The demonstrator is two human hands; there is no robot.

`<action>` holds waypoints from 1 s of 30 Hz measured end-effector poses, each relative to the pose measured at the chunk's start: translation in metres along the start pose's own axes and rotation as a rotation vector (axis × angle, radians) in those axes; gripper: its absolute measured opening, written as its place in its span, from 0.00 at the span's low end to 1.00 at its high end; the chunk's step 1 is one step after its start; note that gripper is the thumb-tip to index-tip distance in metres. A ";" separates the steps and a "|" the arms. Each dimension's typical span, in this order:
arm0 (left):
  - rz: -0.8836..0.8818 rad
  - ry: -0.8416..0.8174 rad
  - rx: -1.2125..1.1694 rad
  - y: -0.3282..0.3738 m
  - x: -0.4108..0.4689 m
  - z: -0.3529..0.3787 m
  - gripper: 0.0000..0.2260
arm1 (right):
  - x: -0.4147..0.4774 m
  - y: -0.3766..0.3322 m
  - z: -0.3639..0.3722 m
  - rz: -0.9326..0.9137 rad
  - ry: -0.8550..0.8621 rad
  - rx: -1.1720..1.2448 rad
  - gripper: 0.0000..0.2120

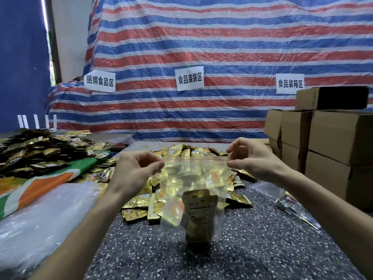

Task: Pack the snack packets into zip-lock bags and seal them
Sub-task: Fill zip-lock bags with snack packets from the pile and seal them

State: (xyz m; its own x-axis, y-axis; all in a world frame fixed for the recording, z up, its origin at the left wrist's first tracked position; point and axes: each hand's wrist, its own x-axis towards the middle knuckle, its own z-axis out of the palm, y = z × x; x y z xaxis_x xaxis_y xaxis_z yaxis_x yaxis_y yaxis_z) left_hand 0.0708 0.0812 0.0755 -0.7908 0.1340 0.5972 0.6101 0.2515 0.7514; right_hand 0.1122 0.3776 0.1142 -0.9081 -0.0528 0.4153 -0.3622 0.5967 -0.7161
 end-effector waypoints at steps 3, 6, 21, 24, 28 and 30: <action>0.013 0.043 0.037 -0.002 -0.001 0.007 0.04 | 0.002 0.002 0.006 0.003 0.030 0.004 0.11; 0.013 0.078 0.031 -0.004 -0.002 0.014 0.06 | 0.003 -0.001 0.009 0.002 -0.022 -0.100 0.14; 0.112 -0.045 0.075 0.013 -0.005 0.019 0.06 | 0.021 -0.056 0.074 -0.365 -0.152 -0.297 0.05; 0.122 -0.048 0.074 0.013 -0.006 0.018 0.06 | 0.023 -0.057 0.074 -0.362 -0.154 -0.267 0.04; 0.141 -0.068 0.090 0.014 -0.007 0.016 0.05 | 0.023 -0.060 0.074 -0.351 -0.169 -0.268 0.03; 0.157 -0.103 0.120 0.014 -0.006 0.015 0.05 | 0.024 -0.060 0.074 -0.356 -0.164 -0.296 0.04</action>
State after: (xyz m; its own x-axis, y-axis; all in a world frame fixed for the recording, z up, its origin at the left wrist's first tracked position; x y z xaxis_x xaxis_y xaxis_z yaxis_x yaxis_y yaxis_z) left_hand 0.0835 0.0980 0.0781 -0.6912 0.2764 0.6677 0.7207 0.3313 0.6090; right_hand 0.0970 0.2815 0.1259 -0.7684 -0.4060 0.4947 -0.6025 0.7196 -0.3453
